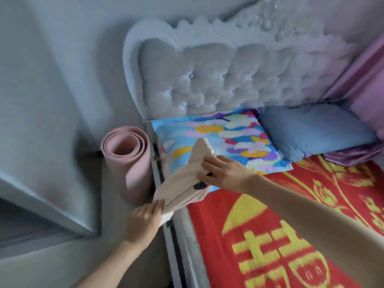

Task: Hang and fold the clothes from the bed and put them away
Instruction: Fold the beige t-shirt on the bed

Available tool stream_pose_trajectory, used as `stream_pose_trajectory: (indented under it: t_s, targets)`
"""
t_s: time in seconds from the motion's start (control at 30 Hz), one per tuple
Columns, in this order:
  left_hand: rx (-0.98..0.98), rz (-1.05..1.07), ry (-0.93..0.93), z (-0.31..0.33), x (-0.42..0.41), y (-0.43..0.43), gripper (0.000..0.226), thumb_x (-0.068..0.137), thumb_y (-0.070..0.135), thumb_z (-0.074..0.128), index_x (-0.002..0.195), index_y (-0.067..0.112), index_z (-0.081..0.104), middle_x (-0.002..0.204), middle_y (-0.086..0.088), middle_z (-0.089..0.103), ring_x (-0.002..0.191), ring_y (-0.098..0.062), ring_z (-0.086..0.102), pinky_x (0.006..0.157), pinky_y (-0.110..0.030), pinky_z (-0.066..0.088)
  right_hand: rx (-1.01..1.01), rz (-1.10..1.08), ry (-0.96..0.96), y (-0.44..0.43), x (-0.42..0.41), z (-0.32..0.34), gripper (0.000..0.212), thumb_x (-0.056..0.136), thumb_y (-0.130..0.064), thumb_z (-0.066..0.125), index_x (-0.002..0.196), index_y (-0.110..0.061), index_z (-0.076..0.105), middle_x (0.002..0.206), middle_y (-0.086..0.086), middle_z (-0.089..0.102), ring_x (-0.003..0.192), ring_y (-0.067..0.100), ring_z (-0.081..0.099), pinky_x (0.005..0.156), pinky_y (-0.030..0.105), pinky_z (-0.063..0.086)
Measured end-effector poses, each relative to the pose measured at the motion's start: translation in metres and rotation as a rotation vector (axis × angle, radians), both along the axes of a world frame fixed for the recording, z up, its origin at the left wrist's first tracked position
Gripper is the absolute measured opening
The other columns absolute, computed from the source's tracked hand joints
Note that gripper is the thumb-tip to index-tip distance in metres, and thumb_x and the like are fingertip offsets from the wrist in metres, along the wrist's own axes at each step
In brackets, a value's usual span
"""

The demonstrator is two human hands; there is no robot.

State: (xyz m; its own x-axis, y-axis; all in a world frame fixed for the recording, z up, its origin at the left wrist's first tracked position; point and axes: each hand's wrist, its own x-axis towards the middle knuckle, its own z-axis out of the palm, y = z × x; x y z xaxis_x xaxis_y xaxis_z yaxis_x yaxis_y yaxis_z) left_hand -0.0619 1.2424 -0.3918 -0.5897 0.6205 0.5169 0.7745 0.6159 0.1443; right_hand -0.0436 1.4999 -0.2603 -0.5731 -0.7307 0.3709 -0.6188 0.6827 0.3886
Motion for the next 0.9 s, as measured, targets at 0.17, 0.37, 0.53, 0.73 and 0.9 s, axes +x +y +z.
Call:
stream_pose_trajectory:
  t_s: [0.17, 0.37, 0.53, 0.73, 0.9]
  targets:
    - [0.094, 0.061, -0.109, 0.030, -0.011, -0.068, 0.026, 0.082, 0.026, 0.048, 0.104, 0.014, 0.057, 0.079, -0.002, 0.072, 0.058, -0.020, 0.067, 0.051, -0.025, 0.052, 0.063, 0.219, 0.109, -0.075, -0.044, 0.049, 0.007, 0.078, -0.018, 0.076, 0.079, -0.012, 0.072, 0.073, 0.007, 0.065, 0.078, 0.025, 0.066, 0.059, 0.028, 0.050]
    - [0.244, 0.223, -0.469, 0.055, -0.023, -0.176, 0.084, 0.081, 0.072, 0.039, 0.134, 0.007, 0.046, 0.130, -0.011, 0.057, 0.117, -0.027, 0.056, 0.096, -0.045, 0.046, 0.173, 0.481, 0.197, -0.175, -0.066, 0.103, 0.013, 0.088, -0.016, 0.064, 0.080, -0.012, 0.073, 0.083, 0.011, 0.069, 0.087, 0.027, 0.068, 0.069, 0.032, 0.054]
    - [0.748, 0.232, -1.095, 0.102, -0.052, -0.216, 0.108, 0.065, 0.061, 0.070, 0.150, 0.026, 0.015, 0.156, 0.008, 0.017, 0.142, -0.011, 0.020, 0.112, -0.032, 0.022, 0.245, 0.598, 0.226, -0.234, -0.058, 0.133, 0.024, 0.080, -0.022, 0.072, 0.096, -0.012, 0.057, 0.089, 0.011, 0.072, 0.092, 0.027, 0.069, 0.072, 0.033, 0.056]
    - [0.940, -0.158, -1.315, 0.163, -0.057, -0.237, 0.100, 0.059, 0.038, 0.080, 0.143, 0.024, 0.029, 0.138, 0.000, 0.050, 0.125, -0.016, 0.051, 0.103, -0.040, 0.044, 0.288, 0.632, 0.245, -0.265, -0.036, 0.155, 0.012, 0.095, -0.021, 0.050, 0.103, -0.013, 0.055, 0.092, 0.011, 0.072, 0.093, 0.026, 0.069, 0.073, 0.032, 0.057]
    - [0.837, -0.050, -1.224, 0.195, -0.049, -0.220, 0.024, 0.080, 0.012, 0.073, 0.102, 0.015, 0.065, 0.099, -0.004, 0.071, 0.090, -0.020, 0.067, 0.083, -0.030, 0.054, 0.306, 0.518, 0.289, -0.242, -0.020, 0.156, 0.015, 0.092, -0.014, 0.052, 0.107, -0.016, 0.053, 0.096, 0.009, 0.072, 0.097, 0.026, 0.068, 0.077, 0.030, 0.055]
